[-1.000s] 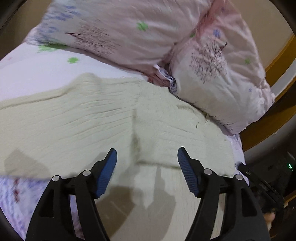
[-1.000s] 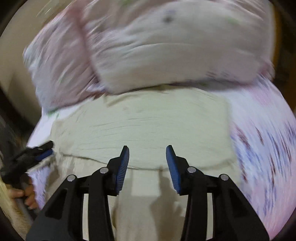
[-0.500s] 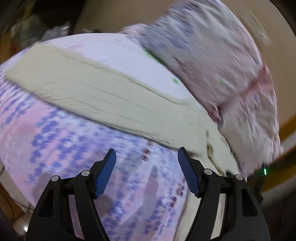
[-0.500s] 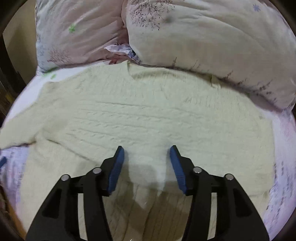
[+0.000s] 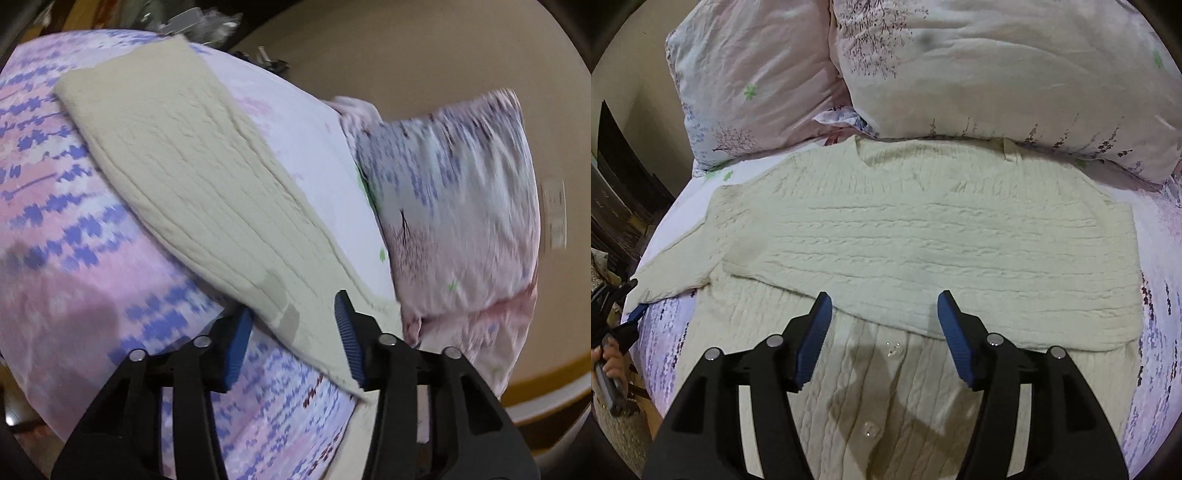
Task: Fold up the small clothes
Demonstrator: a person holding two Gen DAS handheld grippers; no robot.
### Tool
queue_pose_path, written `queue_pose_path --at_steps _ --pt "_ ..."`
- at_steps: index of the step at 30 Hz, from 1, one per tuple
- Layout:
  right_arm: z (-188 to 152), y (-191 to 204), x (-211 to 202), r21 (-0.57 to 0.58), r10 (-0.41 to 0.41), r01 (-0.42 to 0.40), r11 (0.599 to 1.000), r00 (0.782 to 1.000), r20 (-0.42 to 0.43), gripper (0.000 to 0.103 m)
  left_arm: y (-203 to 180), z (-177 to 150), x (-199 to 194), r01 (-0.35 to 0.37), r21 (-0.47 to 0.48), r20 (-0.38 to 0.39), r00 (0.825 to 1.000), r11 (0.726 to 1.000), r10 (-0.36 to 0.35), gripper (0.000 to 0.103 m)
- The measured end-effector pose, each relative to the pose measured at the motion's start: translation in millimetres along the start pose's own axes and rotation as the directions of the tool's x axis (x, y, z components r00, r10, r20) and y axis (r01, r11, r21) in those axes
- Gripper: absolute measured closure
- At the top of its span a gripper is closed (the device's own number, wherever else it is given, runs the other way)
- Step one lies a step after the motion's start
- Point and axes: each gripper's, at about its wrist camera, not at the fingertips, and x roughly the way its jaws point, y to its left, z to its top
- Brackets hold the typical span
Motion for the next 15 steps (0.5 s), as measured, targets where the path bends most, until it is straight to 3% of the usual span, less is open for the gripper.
queue_pose_path --at_steps 4,5,7,12,15 --pt "0.0 -8.4 -9.1 0.009 0.006 -0.006 1.0 1.0 0.022 0.041 5.1 10.5 -0.5 -0.012 -0.025 0.021 1.0 1.0 0.012 0.069" --pt "0.4 -10.8 -10.1 0.012 0.007 -0.008 1.0 1.0 0.024 0.041 5.0 11.9 -0.5 -0.014 -0.031 0.024 1.0 0.999 0.015 0.081" --pt "0.1 -16.8 -14.1 0.019 0.008 -0.008 1.0 0.999 0.033 0.04 -0.7 16.1 -2.0 -0.015 -0.017 0.042 0.999 1.0 0.016 0.094" --pt "-1.9 -34.4 -27.1 0.039 -0.009 0.006 0.999 0.998 0.066 0.04 -43.0 15.9 -9.7 0.024 0.086 0.095 0.995 0.996 -0.032 0.098" --pt "-3.3 -47.3 -36.8 0.062 -0.027 0.021 0.998 0.995 0.096 0.04 -92.0 5.0 -5.7 0.08 0.201 0.089 0.991 0.976 -0.1 0.098"
